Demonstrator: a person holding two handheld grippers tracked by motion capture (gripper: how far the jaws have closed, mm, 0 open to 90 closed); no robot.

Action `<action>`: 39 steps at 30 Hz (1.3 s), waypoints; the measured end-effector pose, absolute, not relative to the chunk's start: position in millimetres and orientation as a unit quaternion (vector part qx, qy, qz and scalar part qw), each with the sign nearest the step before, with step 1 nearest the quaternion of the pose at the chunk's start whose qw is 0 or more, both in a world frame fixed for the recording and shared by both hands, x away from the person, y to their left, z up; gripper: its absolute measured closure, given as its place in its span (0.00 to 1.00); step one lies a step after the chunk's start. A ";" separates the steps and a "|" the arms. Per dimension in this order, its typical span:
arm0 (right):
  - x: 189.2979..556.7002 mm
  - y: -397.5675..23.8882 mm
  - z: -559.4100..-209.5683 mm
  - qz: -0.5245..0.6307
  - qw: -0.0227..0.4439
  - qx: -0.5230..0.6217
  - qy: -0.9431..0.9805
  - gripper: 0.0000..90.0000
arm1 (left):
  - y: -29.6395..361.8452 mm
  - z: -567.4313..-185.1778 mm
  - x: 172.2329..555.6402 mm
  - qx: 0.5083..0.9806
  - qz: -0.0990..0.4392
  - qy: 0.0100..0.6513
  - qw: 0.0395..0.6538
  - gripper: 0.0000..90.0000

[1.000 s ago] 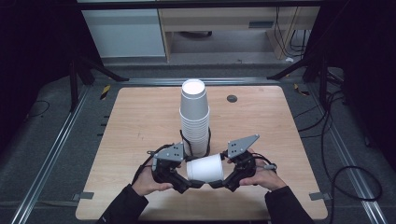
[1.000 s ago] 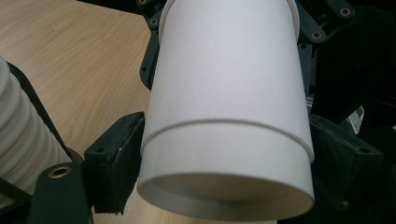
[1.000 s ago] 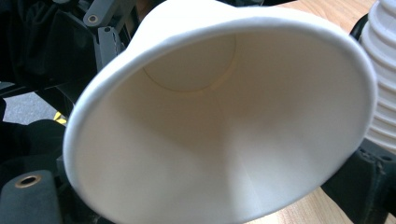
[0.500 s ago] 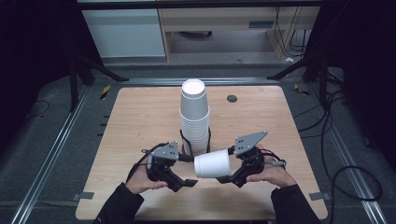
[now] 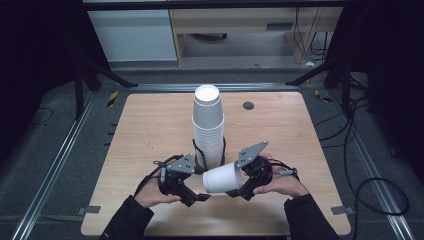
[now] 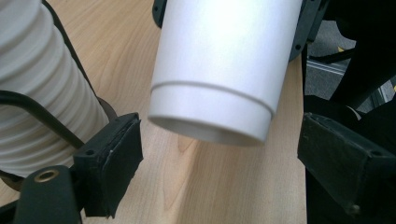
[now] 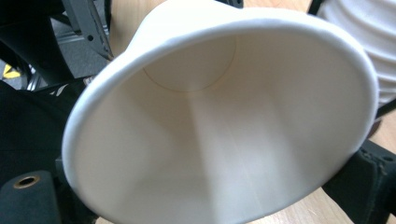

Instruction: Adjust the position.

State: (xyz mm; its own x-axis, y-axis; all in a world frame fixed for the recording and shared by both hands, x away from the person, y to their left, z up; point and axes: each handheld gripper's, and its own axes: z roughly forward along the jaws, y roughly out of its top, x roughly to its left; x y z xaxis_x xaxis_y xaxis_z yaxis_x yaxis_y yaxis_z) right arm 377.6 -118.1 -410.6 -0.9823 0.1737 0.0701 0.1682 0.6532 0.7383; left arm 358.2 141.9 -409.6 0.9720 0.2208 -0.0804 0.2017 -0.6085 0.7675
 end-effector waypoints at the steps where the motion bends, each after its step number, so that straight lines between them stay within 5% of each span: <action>1: 377.6 -118.1 -410.6 0.406 0.003 0.094 0.909 0.10 | 141.1 -410.2 358.2 0.897 0.010 0.115 0.426 0.15; 39: 376.8 -82.9 -409.2 0.351 -0.013 0.064 0.934 0.10 | 125.7 -421.2 359.3 0.918 0.004 0.102 0.384 0.24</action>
State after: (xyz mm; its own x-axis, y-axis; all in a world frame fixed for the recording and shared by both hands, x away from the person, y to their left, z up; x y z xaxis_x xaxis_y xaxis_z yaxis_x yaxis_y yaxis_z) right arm 376.8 -82.9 -409.2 -0.9914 0.1114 0.0686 0.1290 0.7457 0.6536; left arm 359.3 125.7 -421.2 0.9790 0.1910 -0.0710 0.1847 -0.6844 0.7053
